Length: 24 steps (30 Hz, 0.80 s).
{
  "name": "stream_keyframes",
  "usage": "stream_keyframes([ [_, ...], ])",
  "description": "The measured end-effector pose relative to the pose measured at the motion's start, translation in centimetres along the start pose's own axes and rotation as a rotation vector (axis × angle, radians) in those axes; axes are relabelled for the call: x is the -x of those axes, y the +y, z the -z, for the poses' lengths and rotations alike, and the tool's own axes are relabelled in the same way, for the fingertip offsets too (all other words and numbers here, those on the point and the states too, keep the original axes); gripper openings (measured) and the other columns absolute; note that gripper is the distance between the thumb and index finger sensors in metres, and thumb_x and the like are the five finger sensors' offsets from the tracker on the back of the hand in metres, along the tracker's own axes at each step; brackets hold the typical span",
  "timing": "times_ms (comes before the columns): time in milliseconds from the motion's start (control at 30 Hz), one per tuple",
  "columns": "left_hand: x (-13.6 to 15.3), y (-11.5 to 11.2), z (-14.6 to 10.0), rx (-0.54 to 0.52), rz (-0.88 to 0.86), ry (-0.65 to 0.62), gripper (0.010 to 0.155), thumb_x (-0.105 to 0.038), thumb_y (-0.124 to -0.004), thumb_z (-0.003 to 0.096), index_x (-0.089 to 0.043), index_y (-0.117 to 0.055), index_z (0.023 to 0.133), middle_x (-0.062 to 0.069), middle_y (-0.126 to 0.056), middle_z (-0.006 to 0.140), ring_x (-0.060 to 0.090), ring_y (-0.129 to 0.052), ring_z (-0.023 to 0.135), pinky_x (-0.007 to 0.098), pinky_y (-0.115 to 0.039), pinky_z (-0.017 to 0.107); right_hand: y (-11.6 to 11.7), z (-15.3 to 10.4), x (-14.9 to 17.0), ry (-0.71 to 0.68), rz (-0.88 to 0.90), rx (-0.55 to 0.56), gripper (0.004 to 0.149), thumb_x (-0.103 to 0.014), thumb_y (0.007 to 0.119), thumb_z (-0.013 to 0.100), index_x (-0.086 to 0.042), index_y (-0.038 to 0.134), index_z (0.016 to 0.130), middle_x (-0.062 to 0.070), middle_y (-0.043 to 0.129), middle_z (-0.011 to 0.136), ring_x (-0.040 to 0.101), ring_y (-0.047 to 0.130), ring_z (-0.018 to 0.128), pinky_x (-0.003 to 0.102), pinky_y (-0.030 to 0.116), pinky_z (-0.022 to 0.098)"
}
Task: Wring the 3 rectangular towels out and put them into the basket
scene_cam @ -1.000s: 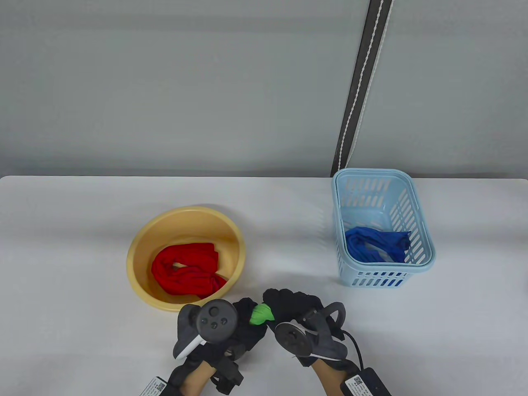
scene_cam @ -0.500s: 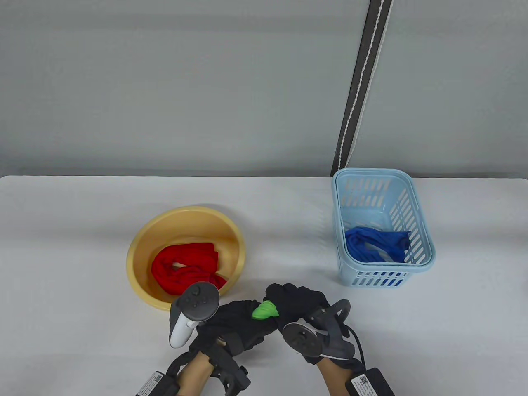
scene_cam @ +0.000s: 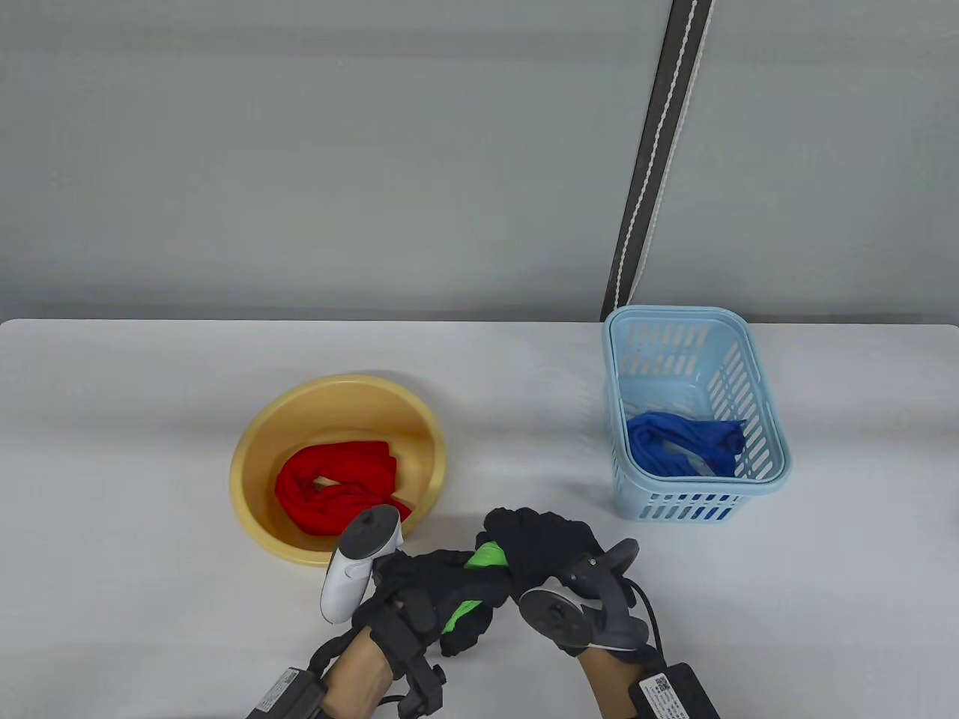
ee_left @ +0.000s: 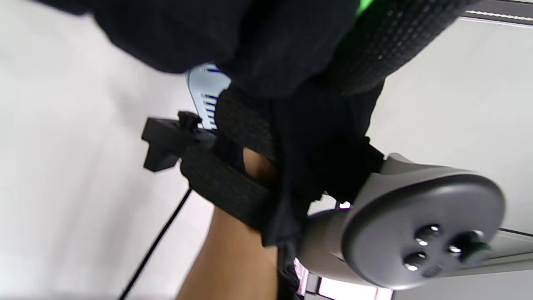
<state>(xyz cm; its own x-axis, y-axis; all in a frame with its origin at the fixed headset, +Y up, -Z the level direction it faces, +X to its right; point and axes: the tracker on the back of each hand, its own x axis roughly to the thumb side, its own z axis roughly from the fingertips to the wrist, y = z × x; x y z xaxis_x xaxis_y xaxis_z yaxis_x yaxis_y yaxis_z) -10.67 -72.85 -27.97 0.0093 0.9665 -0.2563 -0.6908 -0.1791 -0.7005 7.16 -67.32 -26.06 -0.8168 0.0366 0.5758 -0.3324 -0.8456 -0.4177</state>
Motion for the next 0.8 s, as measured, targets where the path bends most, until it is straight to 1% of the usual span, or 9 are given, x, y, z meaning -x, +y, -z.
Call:
stream_keyframes([
  [100,0.7,-0.5,0.4,0.078,-0.118,0.002,0.046,-0.056,-0.081,0.0567,-0.012,-0.092,0.064,-0.007,-0.102,0.027,0.018,-0.097,0.01,0.038,-0.088,0.01,0.1,0.0,0.1,-0.011,-0.006,0.025,0.04,-0.047,0.074,0.056,-0.016,0.075,0.082,0.003,0.094,0.048,0.018,0.096,0.02,0.038,0.085,0.015],
  [233,1.2,-1.2,0.9,0.152,-0.249,-0.01,0.044,-0.055,-0.078,0.058,-0.014,-0.091,0.063,-0.007,-0.101,0.027,0.018,-0.096,0.01,0.039,-0.087,0.01,0.0,-0.1,0.1,-0.014,-0.009,0.041,0.041,-0.048,0.072,0.056,-0.016,0.073,0.082,0.002,0.094,0.048,0.018,0.096,0.02,0.038,0.085,0.015],
  [333,1.3,-1.6,1.0,0.172,-0.291,-0.016,0.043,-0.056,-0.077,0.0583,-0.015,-0.091,0.063,-0.008,-0.101,0.026,0.018,-0.096,0.009,0.039,-0.087,0.01,0.0,-0.1,0.0,-0.035,-0.018,0.069,0.041,-0.048,0.071,0.057,-0.016,0.072,0.082,0.002,0.094,0.048,0.018,0.096,0.02,0.038,0.086,0.015],
  [500,1.6,-2.5,1.4,0.249,-0.39,-0.044,0.041,-0.055,-0.076,0.059,-0.017,-0.09,0.062,-0.008,-0.1,0.026,0.018,-0.095,0.009,0.039,-0.087,0.009,-0.3,-0.1,-0.1,-0.045,-0.043,0.1,0.042,-0.049,0.069,0.058,-0.015,0.07,0.084,0.002,0.093,0.05,0.018,0.096,0.022,0.038,0.086,0.016],
  [633,1.8,-3.0,1.7,0.284,-0.456,-0.062,0.04,-0.054,-0.076,0.0591,-0.017,-0.09,0.061,-0.008,-0.1,0.025,0.018,-0.095,0.009,0.039,-0.087,0.009,-0.4,-0.2,-0.1,-0.058,-0.048,0.113,0.042,-0.048,0.068,0.058,-0.015,0.068,0.085,0.003,0.092,0.051,0.018,0.096,0.023,0.038,0.086,0.017],
  [733,1.9,-3.4,1.9,0.321,-0.489,-0.082,0.04,-0.054,-0.075,0.0593,-0.017,-0.09,0.061,-0.009,-0.1,0.025,0.018,-0.095,0.009,0.039,-0.087,0.009,-0.5,-0.2,-0.2,-0.059,-0.047,0.125,0.043,-0.048,0.068,0.059,-0.014,0.066,0.085,0.003,0.092,0.052,0.018,0.096,0.024,0.038,0.086,0.018],
  [800,2.0,-3.2,1.9,0.319,-0.488,-0.084,0.04,-0.054,-0.076,0.0592,-0.017,-0.091,0.061,-0.008,-0.1,0.025,0.019,-0.095,0.009,0.039,-0.087,0.009,-0.4,-0.1,-0.2,-0.067,-0.061,0.127,0.043,-0.048,0.068,0.059,-0.014,0.066,0.086,0.003,0.092,0.053,0.018,0.096,0.024,0.038,0.086,0.018],
])
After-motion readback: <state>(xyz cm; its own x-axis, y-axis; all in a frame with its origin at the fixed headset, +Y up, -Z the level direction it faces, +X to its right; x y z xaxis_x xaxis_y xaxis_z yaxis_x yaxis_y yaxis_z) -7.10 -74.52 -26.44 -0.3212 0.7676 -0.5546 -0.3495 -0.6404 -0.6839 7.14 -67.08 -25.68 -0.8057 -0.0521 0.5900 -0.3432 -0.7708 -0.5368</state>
